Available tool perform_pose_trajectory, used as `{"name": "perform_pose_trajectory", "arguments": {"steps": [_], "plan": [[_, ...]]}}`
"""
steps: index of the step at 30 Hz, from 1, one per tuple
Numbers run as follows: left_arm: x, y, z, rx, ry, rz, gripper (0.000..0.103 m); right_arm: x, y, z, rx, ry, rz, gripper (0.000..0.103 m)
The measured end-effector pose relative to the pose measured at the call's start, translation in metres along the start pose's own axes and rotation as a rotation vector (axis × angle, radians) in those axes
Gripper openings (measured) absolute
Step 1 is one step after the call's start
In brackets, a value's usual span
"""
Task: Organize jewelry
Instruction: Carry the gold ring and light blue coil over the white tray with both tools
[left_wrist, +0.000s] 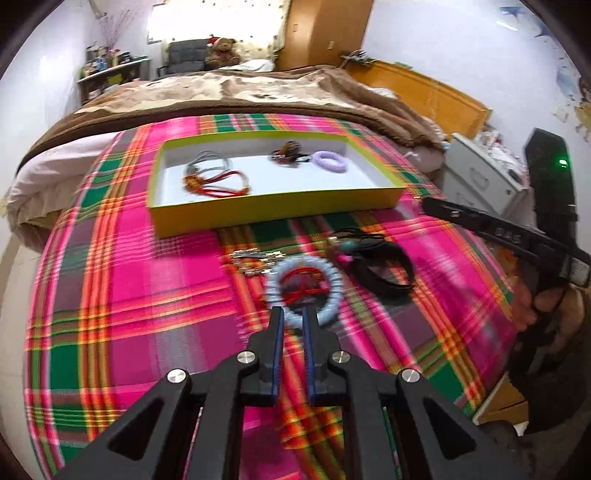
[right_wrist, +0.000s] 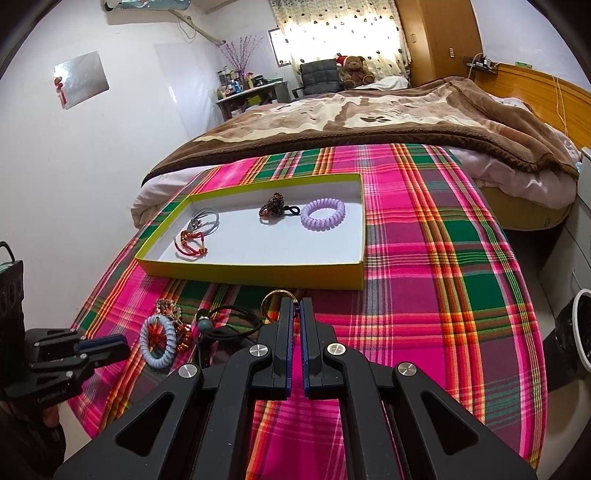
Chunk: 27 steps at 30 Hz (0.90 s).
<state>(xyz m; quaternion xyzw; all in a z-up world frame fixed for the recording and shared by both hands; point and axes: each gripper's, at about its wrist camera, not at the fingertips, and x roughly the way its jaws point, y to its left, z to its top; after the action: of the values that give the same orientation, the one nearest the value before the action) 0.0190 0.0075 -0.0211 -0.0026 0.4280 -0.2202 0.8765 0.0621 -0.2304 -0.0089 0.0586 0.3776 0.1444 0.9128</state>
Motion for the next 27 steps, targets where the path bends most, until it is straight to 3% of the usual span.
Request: {"name": "perform_pose_trajectory", "arguments": {"steps": [4,8,12,16,17,19,20,22,27], "plan": [[0.003,-0.017,0.000,0.079,-0.008,0.022,0.018,0.000,0.000,-0.001,0.001,-0.001,0.003,0.003],[0.014,-0.030,0.002,0.139,0.020,-0.004,0.029,0.000,-0.001,-0.002,0.006,0.000,0.003,0.003],[0.028,-0.041,0.003,0.208,0.046,0.090,0.032,-0.001,-0.002,-0.003,0.008,0.001,0.004,0.003],[0.038,-0.044,0.004,0.230,0.083,0.107,0.033,-0.002,-0.006,-0.004,0.018,-0.003,0.008,0.003],[0.038,-0.046,0.005,0.237,0.088,0.115,0.033,-0.002,-0.007,-0.004,0.020,-0.005,0.009,0.003],[0.037,-0.047,0.005,0.246,0.090,0.124,0.012,-0.002,-0.009,-0.004,0.025,-0.007,0.010,0.003],[0.037,-0.048,0.004,0.250,0.088,0.129,0.010,-0.003,-0.009,-0.004,0.027,-0.007,0.011,0.003],[0.035,-0.047,0.003,0.249,0.086,0.137,0.010,-0.003,-0.010,-0.004,0.031,-0.007,0.015,0.003],[0.011,-0.041,0.008,0.195,0.040,0.050,0.009,-0.002,-0.010,-0.002,0.032,-0.010,0.018,0.003]]}}
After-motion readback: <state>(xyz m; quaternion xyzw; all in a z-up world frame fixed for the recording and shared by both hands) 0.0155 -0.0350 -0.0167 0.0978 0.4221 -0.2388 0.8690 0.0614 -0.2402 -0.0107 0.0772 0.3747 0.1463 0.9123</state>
